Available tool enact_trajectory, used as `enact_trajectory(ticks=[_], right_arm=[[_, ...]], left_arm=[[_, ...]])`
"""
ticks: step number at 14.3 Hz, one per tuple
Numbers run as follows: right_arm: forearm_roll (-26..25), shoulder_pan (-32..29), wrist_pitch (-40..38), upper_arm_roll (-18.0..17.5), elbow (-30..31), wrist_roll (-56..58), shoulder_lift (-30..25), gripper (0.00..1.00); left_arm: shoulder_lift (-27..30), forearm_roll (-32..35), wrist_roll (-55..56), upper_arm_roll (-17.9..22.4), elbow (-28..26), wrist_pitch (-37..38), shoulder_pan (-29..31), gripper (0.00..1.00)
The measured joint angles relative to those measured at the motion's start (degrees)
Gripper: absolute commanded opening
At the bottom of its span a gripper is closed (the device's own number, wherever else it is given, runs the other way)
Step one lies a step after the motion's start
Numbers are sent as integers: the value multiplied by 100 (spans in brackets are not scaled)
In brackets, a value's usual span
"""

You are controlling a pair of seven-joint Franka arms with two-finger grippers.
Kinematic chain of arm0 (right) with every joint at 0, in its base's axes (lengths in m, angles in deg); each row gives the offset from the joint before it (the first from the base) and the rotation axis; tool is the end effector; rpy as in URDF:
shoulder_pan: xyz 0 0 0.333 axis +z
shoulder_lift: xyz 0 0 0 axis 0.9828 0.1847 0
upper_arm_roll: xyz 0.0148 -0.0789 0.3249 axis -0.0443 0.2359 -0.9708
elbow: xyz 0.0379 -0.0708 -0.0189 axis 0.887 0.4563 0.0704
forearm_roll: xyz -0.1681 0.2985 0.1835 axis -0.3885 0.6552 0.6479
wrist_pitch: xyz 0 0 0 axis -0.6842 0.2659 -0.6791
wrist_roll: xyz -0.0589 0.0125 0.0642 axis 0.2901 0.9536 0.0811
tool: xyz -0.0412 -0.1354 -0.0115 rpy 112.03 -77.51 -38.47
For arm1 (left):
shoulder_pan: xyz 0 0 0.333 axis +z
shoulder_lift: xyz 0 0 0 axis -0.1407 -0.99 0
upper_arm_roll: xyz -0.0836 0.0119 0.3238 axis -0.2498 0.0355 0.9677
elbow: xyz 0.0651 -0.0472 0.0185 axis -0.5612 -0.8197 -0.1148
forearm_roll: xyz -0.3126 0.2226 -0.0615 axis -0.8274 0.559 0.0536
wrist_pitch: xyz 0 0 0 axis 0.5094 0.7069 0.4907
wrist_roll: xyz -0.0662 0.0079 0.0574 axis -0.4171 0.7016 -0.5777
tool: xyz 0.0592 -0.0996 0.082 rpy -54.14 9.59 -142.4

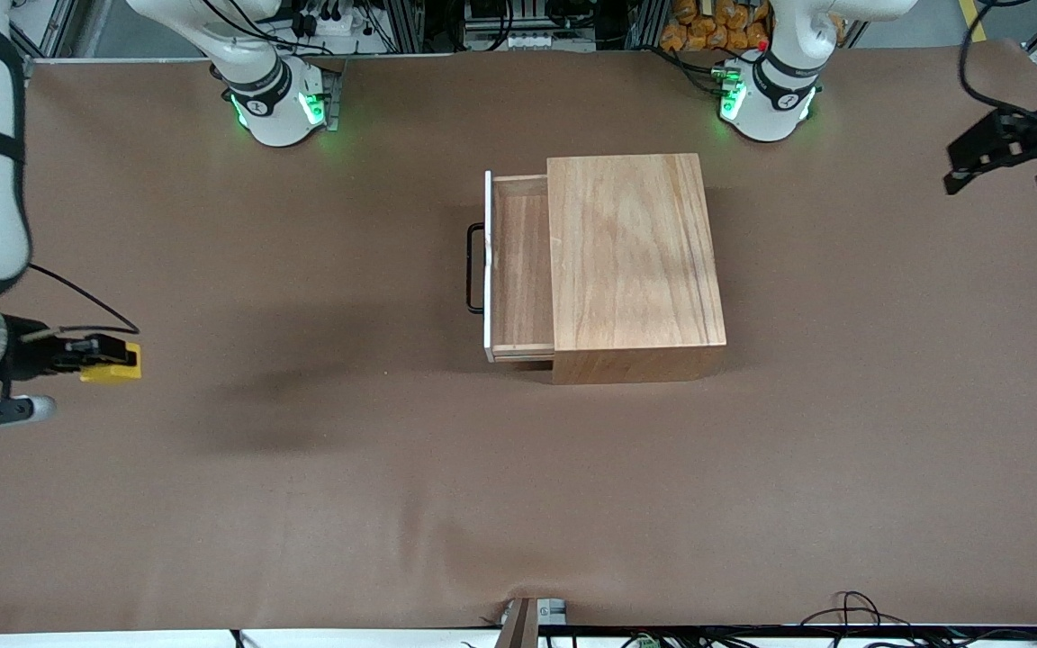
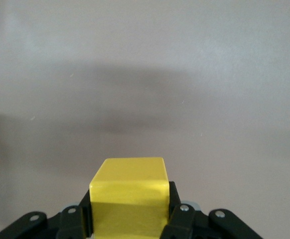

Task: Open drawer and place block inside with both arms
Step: 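Carry the yellow cube with the right gripper toward the open drawer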

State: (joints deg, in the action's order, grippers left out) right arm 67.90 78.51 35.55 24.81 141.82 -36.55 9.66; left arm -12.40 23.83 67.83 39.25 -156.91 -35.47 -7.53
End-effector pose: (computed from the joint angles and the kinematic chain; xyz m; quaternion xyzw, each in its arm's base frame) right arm 0.6542 -0.0603 0.4510 -0.9907 -0.0739 0.0808 0.0812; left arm 0.5182 -0.0257 0.6694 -1.0000 0.0024 0.0031 0.0046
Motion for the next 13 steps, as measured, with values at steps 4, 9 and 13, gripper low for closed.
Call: enact_trajectory(ticks=[4,9,13], right_arm=[[34,218,-814,-121,-311,-713,-364,0],[138,1571,-790,-257,-283,-1978,-523,0],[340,2414,-68,-277,-202,-2009,-425,0]], left_arm=[[-3,-25,-59,-43,-283,-25,92,100],[-3,-25,-32,-47,-209,-95,108,100],[-117,-25,-32,-33,-66,-159,128,100]])
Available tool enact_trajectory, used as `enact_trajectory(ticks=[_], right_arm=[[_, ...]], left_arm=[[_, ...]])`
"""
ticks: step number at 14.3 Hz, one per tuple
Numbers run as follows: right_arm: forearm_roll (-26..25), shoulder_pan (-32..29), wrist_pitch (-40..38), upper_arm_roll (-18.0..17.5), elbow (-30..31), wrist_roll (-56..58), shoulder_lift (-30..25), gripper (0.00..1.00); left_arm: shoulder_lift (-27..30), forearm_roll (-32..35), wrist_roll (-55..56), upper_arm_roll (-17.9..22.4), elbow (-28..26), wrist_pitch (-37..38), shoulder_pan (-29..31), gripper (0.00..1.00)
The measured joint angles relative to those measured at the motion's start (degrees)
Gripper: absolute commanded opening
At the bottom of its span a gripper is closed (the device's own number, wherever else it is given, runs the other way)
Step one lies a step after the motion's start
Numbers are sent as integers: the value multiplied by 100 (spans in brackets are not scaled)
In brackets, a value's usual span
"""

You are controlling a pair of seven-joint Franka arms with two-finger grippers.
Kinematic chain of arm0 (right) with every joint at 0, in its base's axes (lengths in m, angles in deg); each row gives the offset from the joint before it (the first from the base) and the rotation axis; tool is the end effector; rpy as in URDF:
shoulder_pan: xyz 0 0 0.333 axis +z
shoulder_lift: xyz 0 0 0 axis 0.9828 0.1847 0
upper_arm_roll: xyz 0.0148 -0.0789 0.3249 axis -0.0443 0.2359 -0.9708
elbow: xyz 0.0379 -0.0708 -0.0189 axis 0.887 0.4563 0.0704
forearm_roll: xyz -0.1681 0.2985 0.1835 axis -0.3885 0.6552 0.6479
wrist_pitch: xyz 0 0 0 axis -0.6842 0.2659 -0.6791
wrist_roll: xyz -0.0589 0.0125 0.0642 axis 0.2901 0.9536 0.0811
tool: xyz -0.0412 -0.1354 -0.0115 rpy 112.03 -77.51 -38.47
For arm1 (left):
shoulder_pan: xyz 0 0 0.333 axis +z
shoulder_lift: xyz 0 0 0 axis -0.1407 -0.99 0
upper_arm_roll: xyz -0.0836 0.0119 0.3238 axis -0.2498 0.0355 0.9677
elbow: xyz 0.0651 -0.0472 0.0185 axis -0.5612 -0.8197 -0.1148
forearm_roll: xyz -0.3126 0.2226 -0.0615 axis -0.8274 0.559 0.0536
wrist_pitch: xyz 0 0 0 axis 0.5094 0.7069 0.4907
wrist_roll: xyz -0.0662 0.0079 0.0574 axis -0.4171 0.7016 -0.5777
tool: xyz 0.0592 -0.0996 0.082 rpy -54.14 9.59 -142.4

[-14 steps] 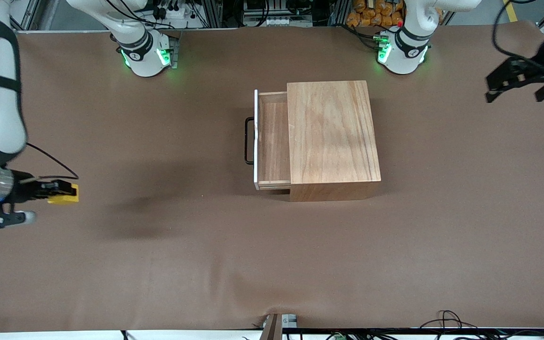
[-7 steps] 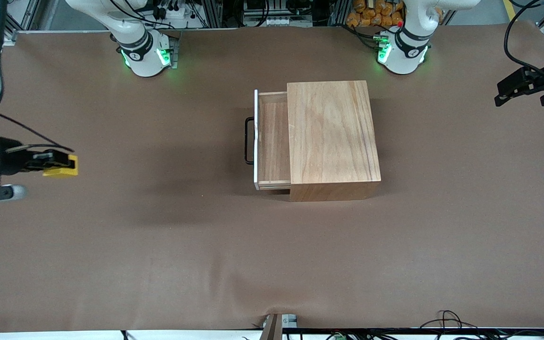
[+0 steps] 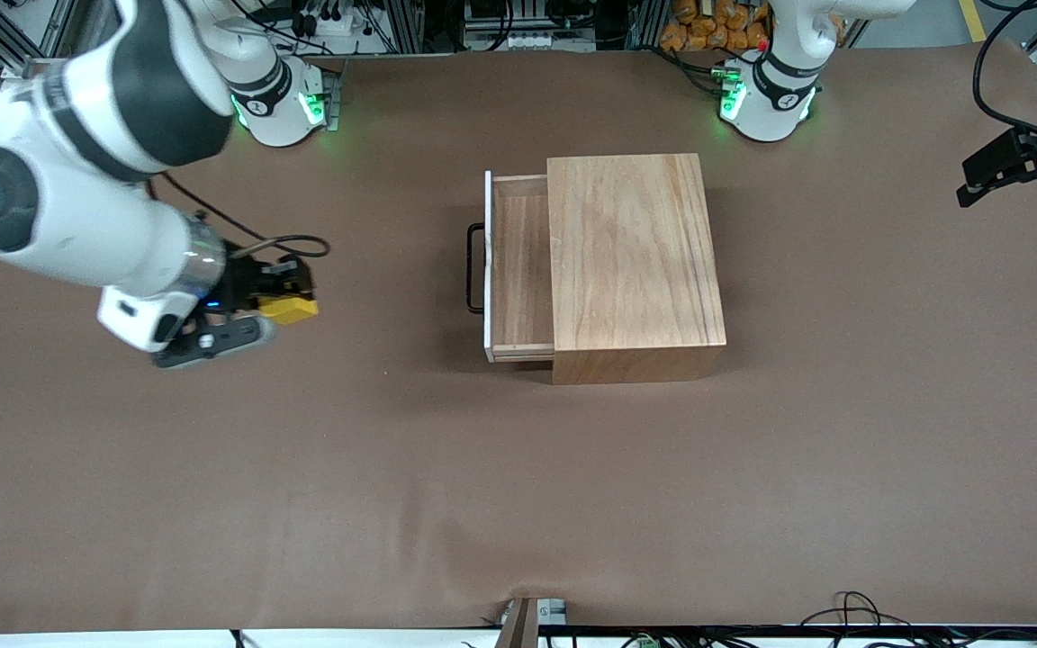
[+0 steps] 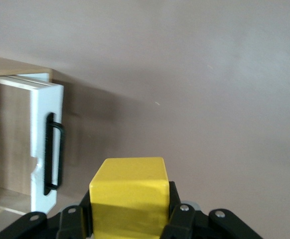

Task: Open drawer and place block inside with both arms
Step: 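Carry the yellow cube with the right gripper toward the open drawer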

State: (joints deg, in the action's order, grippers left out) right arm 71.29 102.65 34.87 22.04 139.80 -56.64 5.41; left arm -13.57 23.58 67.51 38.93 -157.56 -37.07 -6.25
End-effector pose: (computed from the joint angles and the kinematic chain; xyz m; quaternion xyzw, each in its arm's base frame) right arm 0.6024 0.2428 0.5154 -0.9842 -0.1350 0.0674 0.0928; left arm 0.5290 -0.0197 0.6563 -1.0000 -0.0027 0.0048 0.0048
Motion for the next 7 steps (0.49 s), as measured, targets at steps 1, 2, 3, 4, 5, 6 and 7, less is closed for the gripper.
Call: enact_trajectory(ticks=[1,2,3,4,5,6,7], right_arm=[[0,234,258,-2,79,-20,16,0],[0,460,481,-3,177,-75,33,0],[0,665,616,-3,270,-200,51,0],[0,844,660,-3,358,-402,63,0],[0,1005,670,-3,452,-650,66,0],[0,1163,709,-3,542,-915,67,0],[0,1319,796,-4,622,-1160,67,0]], left_arm=[[-48,0,0,-3,20,-47,-1,100],[-97,0,0,-6,35,-99,-2,100],[-147,0,1,-11,46,-128,-4,100],[-189,0,3,-15,53,-155,-7,100],[-218,0,3,-17,62,-172,-7,100],[-234,0,3,-17,71,-177,-7,100],[-237,0,3,-16,78,-181,-5,100]])
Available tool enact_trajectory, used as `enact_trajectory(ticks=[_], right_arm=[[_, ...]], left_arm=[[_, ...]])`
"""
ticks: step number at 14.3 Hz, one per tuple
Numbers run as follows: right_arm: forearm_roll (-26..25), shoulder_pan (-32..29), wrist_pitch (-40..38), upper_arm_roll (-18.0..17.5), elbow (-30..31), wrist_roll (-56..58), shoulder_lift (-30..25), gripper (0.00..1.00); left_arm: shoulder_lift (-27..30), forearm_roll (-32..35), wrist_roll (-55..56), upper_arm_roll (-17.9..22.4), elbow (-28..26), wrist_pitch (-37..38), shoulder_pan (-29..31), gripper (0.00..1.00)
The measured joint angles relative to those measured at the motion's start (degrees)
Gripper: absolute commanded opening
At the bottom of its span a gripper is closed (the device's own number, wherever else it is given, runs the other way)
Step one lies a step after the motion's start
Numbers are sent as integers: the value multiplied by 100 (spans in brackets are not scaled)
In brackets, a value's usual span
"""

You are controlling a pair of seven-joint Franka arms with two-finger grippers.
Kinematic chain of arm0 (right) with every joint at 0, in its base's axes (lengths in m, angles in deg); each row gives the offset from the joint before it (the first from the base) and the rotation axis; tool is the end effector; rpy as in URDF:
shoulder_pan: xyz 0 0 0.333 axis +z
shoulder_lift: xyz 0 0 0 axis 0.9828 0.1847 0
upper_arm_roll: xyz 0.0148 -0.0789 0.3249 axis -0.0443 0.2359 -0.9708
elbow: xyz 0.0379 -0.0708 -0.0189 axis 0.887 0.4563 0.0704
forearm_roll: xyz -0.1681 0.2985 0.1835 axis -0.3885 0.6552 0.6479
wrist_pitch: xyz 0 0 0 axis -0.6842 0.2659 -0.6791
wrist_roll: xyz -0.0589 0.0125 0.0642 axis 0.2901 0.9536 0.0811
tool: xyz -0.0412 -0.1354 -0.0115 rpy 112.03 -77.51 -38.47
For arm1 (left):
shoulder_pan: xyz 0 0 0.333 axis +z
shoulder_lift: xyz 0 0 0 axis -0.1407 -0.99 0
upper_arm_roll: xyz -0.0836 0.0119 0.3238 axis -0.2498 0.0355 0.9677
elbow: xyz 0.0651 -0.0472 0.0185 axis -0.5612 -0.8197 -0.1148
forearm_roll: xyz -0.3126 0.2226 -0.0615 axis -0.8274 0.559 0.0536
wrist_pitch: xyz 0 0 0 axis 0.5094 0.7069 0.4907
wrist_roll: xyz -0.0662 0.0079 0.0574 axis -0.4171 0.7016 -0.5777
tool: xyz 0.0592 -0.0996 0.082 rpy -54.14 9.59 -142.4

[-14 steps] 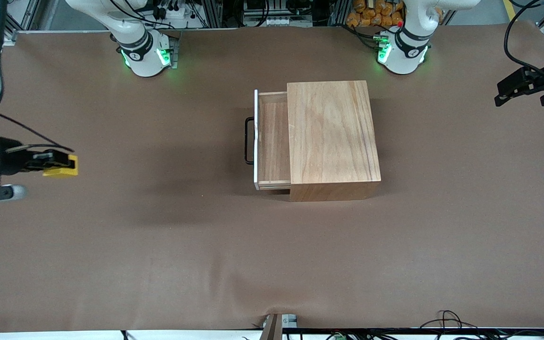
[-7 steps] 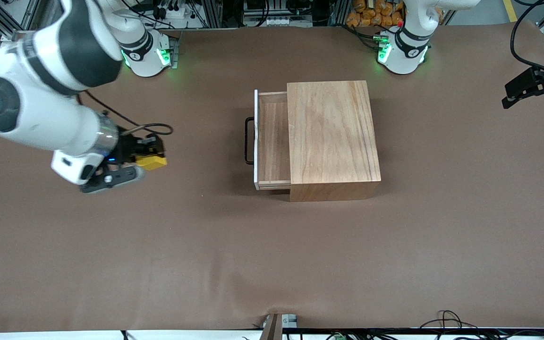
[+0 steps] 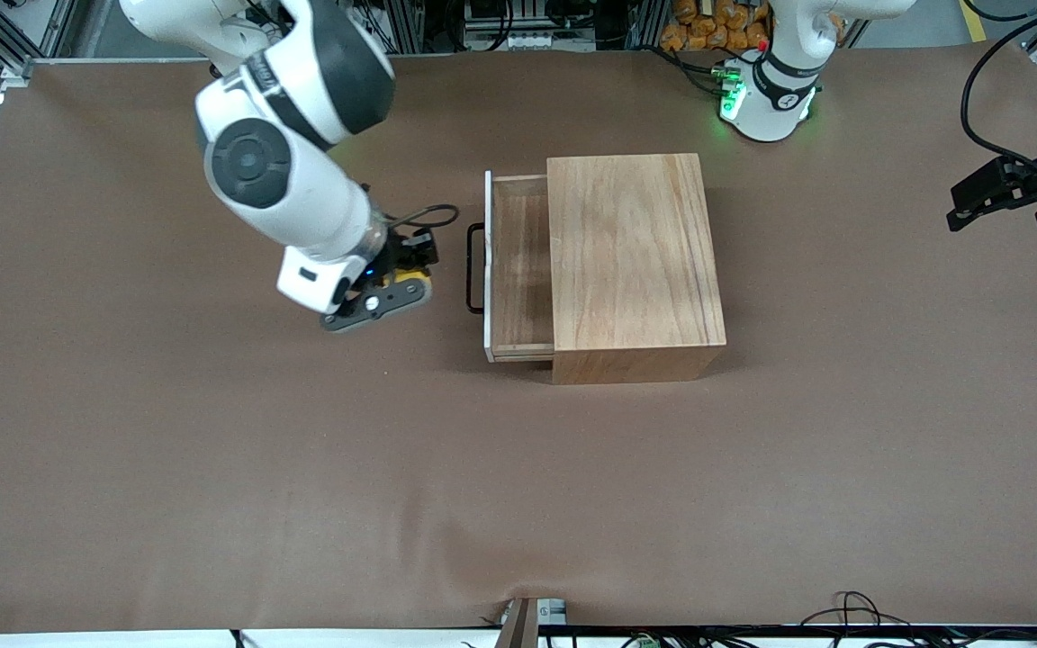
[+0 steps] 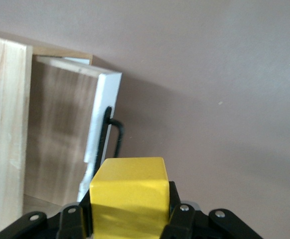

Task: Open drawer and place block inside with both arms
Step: 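Carry the yellow cube with the right gripper toward the open drawer, then lower the cube into the drawer and open the right gripper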

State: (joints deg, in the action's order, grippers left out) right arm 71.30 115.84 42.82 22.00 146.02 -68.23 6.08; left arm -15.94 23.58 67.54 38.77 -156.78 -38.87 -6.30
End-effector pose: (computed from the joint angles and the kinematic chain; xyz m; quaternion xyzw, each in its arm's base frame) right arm 0.5404 0.3752 0.4676 -0.9849 -0.1344 0.0762 0.0778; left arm 0.5463 -0.0251 0.6434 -1.0000 -0.0010 0.0023 0.0089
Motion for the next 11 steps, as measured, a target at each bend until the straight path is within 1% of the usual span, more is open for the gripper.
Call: enact_trajectory(ticks=[5,8,9,10,11], right_arm=[[1,645,609,1,425,-1071,6,0],[-2,991,1167,4,733,-1688,16,0],[-4,1085,1329,5,822,-1858,36,0],[-9,1168,1446,7,884,-1974,81,0],[-19,1254,1560,8,923,-2061,154,0]], left_arm=[[5,0,0,15,49,-5,23,100],[14,0,-1,8,49,-5,78,100],[13,0,-1,-30,44,-5,143,100],[13,0,-9,-156,40,-5,292,100],[13,0,-15,-387,33,-5,524,100]])
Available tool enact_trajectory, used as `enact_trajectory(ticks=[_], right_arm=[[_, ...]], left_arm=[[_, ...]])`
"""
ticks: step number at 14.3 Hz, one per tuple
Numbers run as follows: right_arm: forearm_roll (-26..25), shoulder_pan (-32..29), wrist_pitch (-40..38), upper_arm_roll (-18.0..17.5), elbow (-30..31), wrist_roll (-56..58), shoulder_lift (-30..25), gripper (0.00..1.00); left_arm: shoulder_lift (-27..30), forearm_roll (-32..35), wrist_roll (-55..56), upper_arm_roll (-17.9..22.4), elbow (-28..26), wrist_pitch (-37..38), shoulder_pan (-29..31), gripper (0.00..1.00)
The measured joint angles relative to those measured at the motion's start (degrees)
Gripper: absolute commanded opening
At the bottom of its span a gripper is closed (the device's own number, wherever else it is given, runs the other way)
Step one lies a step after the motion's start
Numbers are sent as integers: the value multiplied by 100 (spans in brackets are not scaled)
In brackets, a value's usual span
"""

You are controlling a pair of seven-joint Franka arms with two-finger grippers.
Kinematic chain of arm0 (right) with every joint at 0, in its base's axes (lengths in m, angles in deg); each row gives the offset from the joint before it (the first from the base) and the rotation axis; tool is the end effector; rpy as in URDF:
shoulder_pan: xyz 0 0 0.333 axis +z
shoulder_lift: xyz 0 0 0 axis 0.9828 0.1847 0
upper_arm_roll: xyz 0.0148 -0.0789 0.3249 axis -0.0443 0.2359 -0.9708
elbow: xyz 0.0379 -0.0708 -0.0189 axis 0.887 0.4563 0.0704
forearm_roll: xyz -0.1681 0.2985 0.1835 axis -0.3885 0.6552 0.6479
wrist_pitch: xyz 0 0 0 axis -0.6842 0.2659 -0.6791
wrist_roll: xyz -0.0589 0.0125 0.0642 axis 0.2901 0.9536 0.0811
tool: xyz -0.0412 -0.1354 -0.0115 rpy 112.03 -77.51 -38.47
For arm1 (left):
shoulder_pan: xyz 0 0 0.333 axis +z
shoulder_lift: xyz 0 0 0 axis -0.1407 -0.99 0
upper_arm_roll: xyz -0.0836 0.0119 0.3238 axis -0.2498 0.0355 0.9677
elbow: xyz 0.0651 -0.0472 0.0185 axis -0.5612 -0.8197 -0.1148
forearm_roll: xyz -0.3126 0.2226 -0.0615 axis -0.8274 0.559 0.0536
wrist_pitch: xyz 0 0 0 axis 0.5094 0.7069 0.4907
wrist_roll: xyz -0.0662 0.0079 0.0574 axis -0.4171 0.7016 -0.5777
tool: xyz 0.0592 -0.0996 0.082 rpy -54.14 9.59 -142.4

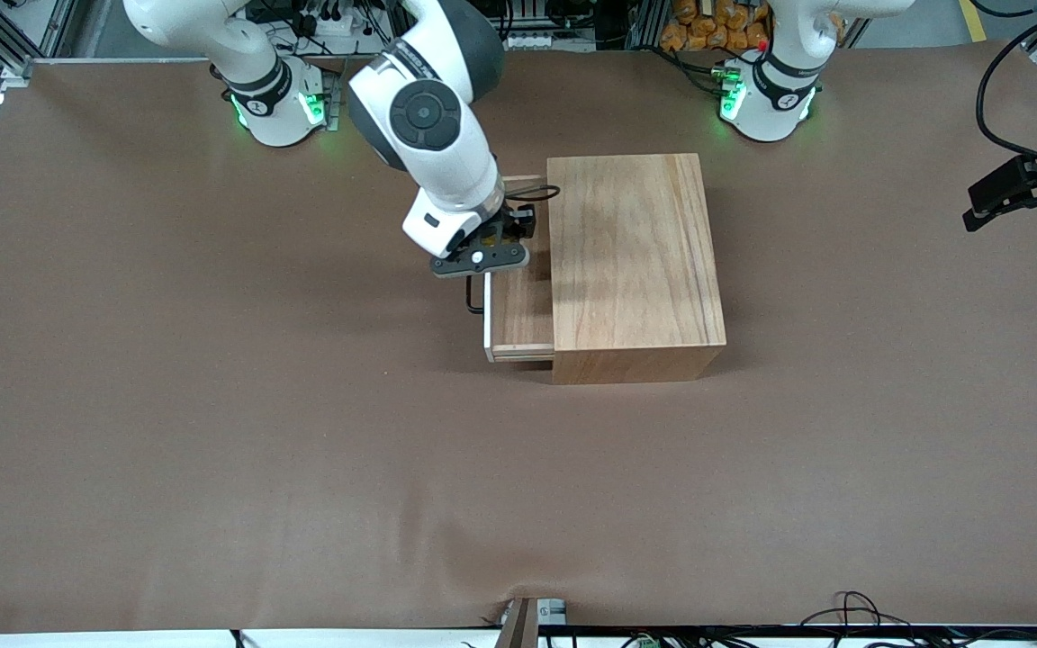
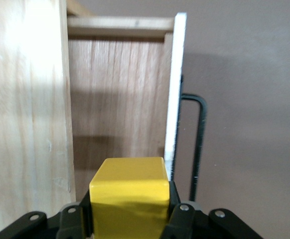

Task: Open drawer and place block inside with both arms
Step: 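Lower the cube into the drawer and open the right gripper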

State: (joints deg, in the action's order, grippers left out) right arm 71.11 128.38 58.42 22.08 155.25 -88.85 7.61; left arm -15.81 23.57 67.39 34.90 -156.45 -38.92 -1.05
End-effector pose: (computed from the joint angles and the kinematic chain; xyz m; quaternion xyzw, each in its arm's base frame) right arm 0.4620 0.4846 0.3960 -0.9951 -0.0401 0.0555 0.0713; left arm 0.5464 -0.0114 0.6472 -0.9999 -0.0117 -0.0018 0.0077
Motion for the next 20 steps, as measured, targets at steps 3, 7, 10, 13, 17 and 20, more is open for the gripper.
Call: enact_trajectory(ticks=[3,7,10,13,17,20], right_arm=[[-66,274,328,3,29,-387,292,0],[-171,403,366,11,29,-543,433,21],[-179,403,366,54,17,-575,432,91],[-180,402,365,83,-7,-617,410,100],[-189,348,255,151,-44,-635,266,100],[-228,-14,-286,187,-81,-414,-81,100]], left_arm=[[8,-1,-57,-594,-51,9,558,100],[87,-1,-348,-639,-129,20,650,100],[118,-1,-612,-640,-156,58,652,100],[160,-1,-752,-639,-156,95,679,100],[178,-1,-761,-642,-169,143,684,100],[175,-1,-761,-681,-208,143,681,100]])
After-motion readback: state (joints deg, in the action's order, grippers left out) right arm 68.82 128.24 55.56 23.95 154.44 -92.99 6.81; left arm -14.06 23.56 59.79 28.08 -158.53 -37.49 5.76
